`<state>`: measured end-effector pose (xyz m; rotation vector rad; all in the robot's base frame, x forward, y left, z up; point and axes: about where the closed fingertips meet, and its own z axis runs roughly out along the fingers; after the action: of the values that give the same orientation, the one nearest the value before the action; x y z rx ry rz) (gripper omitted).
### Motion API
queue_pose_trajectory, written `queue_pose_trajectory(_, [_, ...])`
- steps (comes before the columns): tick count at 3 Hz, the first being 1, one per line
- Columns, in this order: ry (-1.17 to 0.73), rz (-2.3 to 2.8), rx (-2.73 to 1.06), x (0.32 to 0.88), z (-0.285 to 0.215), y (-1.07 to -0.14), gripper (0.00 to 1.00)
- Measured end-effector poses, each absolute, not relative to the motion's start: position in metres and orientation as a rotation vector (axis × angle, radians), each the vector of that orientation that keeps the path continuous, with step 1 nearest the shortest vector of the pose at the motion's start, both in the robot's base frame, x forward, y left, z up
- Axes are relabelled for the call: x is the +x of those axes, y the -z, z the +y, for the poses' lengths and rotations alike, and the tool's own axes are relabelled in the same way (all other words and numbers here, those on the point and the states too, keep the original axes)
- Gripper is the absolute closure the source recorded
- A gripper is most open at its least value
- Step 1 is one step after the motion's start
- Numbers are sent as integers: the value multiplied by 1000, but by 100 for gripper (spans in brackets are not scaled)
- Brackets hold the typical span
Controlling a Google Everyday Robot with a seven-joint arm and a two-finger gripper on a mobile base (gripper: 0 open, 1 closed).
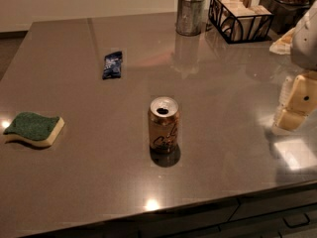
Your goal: Move orange can near rxbar blueberry
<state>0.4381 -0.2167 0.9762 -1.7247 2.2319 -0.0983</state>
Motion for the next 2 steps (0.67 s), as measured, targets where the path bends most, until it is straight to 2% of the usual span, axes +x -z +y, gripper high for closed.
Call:
queue_pose_trajectory(1, [99,2228,-1723,438,-216,-977,0])
queue_pose_trajectory(2, [-18,2156,-1730,440,-188,-972,0])
